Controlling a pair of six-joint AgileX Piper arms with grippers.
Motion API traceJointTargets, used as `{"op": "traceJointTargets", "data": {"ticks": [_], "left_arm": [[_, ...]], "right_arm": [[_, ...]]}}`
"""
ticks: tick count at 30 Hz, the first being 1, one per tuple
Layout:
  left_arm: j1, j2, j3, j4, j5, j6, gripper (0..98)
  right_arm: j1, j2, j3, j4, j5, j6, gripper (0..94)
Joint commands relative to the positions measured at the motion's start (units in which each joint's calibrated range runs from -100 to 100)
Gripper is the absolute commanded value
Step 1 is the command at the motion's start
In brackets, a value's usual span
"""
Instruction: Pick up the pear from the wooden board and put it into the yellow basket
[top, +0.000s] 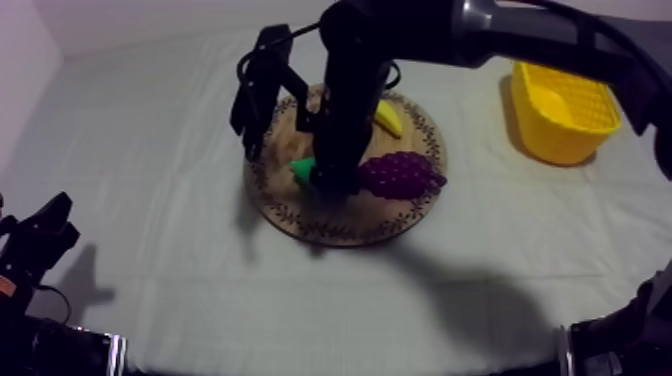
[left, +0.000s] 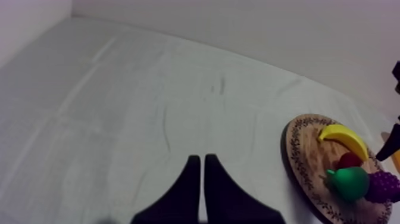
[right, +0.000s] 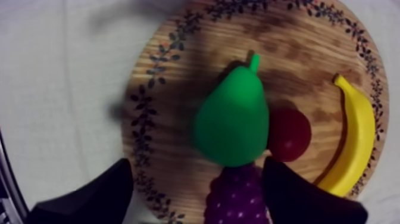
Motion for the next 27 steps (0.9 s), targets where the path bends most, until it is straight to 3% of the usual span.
{"op": "traceJointTargets", "data": {"ticks": [1,21,27], "left_arm": [[0.0,0.0,0.0,0.01,0.0,0.0,0.1],[0.0,0.0,0.0,0.01,0.0,0.0,0.1],[0.0,0.0,0.0,0.01,0.0,0.0,0.1]], "right_arm": [[0.1,1.3,-0.8,0.3,0.1,-0.1,66.3],[0.9,12.0,-7.5,1.4,-2.4,-1.0,65.3],[0.8,13.4,-7.8,1.9,-3.1,-1.4,56.8]]}}
